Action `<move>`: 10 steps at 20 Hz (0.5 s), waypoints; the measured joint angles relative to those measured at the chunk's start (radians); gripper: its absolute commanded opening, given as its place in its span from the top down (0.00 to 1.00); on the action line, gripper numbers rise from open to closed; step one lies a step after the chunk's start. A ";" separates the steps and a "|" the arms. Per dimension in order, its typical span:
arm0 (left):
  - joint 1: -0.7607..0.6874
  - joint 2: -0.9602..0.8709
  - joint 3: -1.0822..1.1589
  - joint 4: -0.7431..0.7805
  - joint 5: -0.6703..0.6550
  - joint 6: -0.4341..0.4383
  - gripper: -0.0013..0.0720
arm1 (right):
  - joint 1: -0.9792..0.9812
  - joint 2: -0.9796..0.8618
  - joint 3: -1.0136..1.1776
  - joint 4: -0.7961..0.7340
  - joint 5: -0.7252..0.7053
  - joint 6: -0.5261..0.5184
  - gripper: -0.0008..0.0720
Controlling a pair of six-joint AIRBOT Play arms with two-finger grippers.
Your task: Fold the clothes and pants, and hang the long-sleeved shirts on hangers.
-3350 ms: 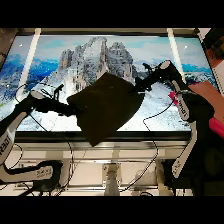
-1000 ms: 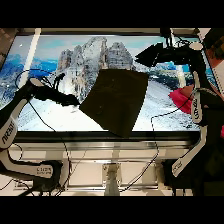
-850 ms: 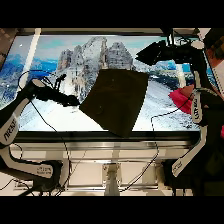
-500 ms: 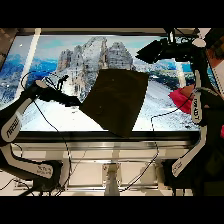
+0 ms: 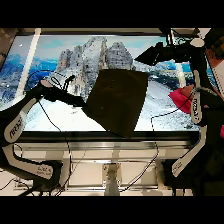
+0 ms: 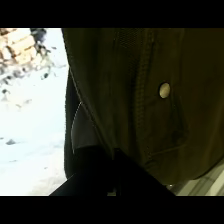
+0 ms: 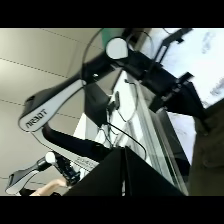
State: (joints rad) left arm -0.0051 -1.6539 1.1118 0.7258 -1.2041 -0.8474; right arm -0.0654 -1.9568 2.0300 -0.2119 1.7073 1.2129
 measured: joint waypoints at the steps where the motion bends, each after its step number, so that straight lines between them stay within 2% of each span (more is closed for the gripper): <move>1: -0.003 0.000 0.000 -0.018 -0.007 0.002 0.96 | 0.001 0.000 -0.005 -0.052 -0.001 0.010 0.97; 5: -0.019 0.002 0.000 -0.078 -0.021 0.002 0.96 | 0.003 0.027 -0.119 -0.206 -0.026 0.026 0.97; 10: -0.055 0.002 0.000 -0.101 -0.026 0.002 0.96 | -0.010 0.152 -0.485 -0.278 -0.078 -0.054 0.97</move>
State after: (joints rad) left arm -0.0605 -1.6520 1.1118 0.6243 -1.2304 -0.8452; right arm -0.0757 -1.8046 1.5448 -0.4904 1.6291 1.1591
